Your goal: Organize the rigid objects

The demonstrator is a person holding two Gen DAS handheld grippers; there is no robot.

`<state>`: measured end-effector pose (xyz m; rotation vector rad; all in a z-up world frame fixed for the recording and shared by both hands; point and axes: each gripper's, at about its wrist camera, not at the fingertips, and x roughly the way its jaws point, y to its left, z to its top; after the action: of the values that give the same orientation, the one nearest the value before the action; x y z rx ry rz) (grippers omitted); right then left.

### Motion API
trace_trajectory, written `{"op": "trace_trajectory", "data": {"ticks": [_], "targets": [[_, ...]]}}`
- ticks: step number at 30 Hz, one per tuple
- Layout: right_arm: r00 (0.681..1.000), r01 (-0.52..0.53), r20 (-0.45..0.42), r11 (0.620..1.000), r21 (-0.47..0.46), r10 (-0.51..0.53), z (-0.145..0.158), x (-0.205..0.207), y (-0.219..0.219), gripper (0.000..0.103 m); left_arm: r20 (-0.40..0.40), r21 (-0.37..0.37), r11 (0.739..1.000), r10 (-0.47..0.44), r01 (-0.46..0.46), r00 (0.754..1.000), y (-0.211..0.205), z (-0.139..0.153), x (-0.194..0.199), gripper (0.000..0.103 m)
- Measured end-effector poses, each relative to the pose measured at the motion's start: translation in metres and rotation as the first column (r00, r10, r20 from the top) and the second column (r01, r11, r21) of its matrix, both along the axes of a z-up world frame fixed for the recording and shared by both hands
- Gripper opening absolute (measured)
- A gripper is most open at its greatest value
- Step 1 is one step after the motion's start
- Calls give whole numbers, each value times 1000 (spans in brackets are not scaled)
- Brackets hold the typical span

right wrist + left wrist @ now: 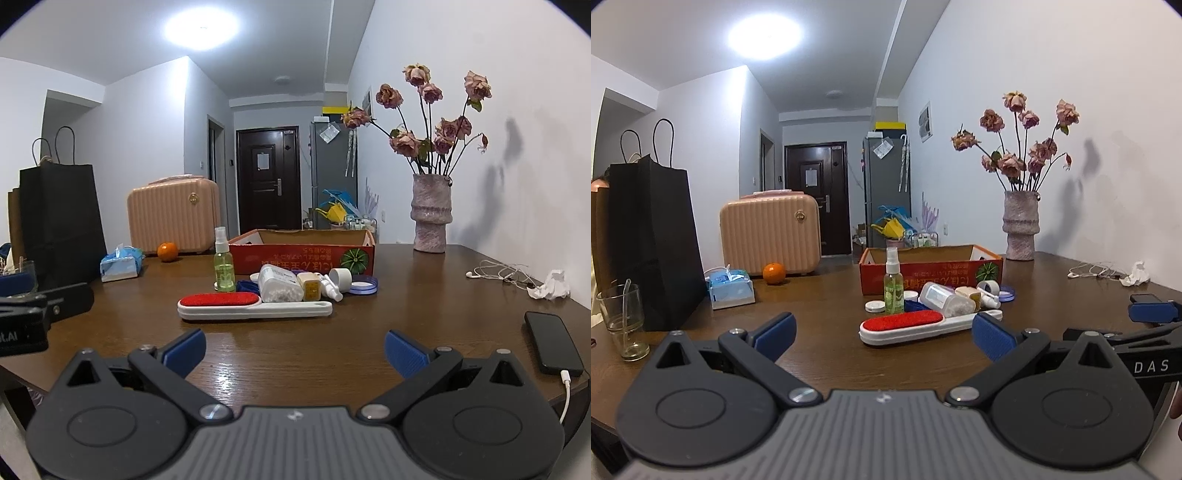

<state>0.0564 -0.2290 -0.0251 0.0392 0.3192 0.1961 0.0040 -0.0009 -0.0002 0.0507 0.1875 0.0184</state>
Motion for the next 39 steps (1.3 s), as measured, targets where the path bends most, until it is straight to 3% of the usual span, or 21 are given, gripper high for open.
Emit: {"op": "trace_trajectory", "data": {"ticks": [39], "targets": [[1000,2,8,1000,-6,-2,1,-3,1,103,6,11,1000,-1,1,1000,-1,1,-1,103]]}}
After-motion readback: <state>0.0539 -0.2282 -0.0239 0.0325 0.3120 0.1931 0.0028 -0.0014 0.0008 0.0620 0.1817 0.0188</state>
